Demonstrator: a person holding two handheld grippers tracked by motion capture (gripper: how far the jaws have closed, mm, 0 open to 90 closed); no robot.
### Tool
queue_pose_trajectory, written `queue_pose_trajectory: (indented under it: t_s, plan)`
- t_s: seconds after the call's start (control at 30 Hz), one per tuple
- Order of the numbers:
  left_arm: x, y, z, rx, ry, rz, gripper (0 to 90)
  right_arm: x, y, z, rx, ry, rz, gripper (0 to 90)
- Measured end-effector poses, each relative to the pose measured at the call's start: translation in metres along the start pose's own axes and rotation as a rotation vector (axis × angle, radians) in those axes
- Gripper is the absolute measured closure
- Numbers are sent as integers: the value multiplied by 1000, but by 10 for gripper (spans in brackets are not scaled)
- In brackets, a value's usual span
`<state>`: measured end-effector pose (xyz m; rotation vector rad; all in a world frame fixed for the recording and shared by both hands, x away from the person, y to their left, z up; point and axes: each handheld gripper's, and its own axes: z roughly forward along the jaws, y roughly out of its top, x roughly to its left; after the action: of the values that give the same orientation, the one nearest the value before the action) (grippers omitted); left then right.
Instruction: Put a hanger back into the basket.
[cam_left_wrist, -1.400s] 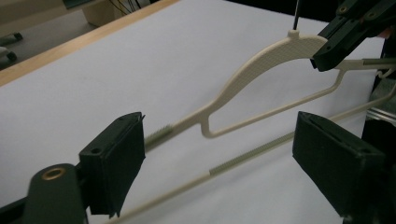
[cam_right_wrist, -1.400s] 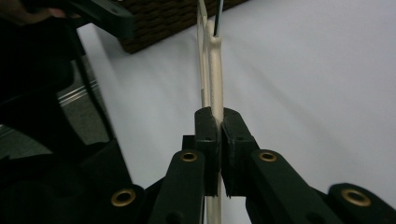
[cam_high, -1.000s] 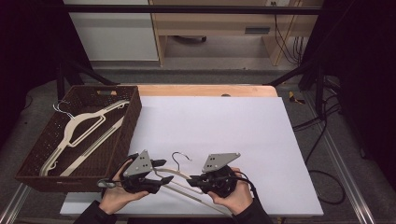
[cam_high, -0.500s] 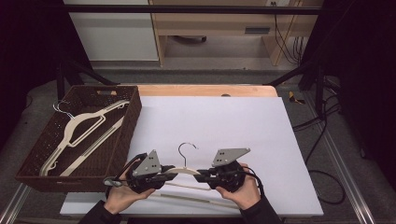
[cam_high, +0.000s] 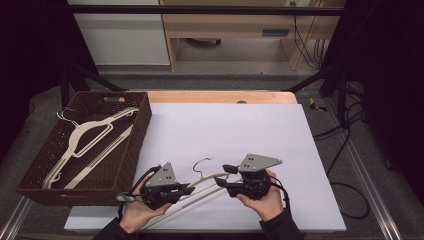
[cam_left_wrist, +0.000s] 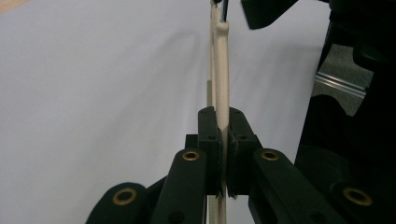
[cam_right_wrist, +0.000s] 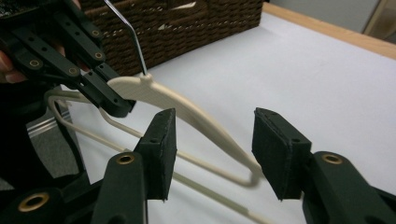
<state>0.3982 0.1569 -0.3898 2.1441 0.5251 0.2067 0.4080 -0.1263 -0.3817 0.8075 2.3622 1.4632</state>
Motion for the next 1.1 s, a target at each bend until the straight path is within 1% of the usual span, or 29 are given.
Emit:
queue_pose_trajectory:
  t_s: [0.03,0.07,0.1,0.13,0.17,0.23,0.3,0.4,0.43,0.5,0.53,0.67,0.73,0.8,0.87,0.97,1.0,1.1]
  plan:
    - [2,0,-3,-11,8,-10,863,-2,0,-3,-9,-1,4,493]
    - [3,0,-5,-22,20,-20,863,-6,-1,-8,-23,-3,13,467]
    - [4,0,-7,-29,26,-27,863,-10,-3,-14,-43,-28,25,445]
    - [6,1,-10,-37,38,-35,863,-14,-4,-17,-54,-45,30,441]
    - [7,1,-12,-41,49,-37,863,-20,-6,-23,-69,-62,41,417]
    - [10,1,-17,-52,64,-53,863,-27,-10,-30,-92,-86,54,388]
    - [12,2,-22,-67,82,-66,863,-39,-17,-39,-118,-130,66,348]
    - [15,3,-32,-84,104,-78,863,-51,-25,-46,-138,-187,87,283]
    - [15,4,-35,-95,110,-82,863,-56,-28,-50,-142,-207,94,248]
    - [16,6,-44,-108,121,-84,863,-61,-31,-57,-160,-240,111,207]
    - [16,8,-47,-113,122,-86,863,-62,-32,-59,-166,-246,120,192]
    - [19,21,-72,-145,144,-79,863,-66,-33,-68,-189,-274,143,121]
    - [22,30,-86,-159,149,-74,863,-68,-34,-71,-182,-294,149,104]
    - [27,39,-102,-173,154,-68,863,-70,-35,-72,-186,-306,155,85]
    - [29,44,-112,-183,156,-64,863,-72,-36,-74,-186,-312,160,76]
    - [34,53,-132,-202,161,-40,863,-74,-38,-77,-191,-319,158,69]
    - [36,55,-136,-201,164,-34,863,-74,-38,-78,-193,-328,157,69]
    - [43,62,-152,-199,188,-5,863,-76,-39,-81,-198,-334,161,59]
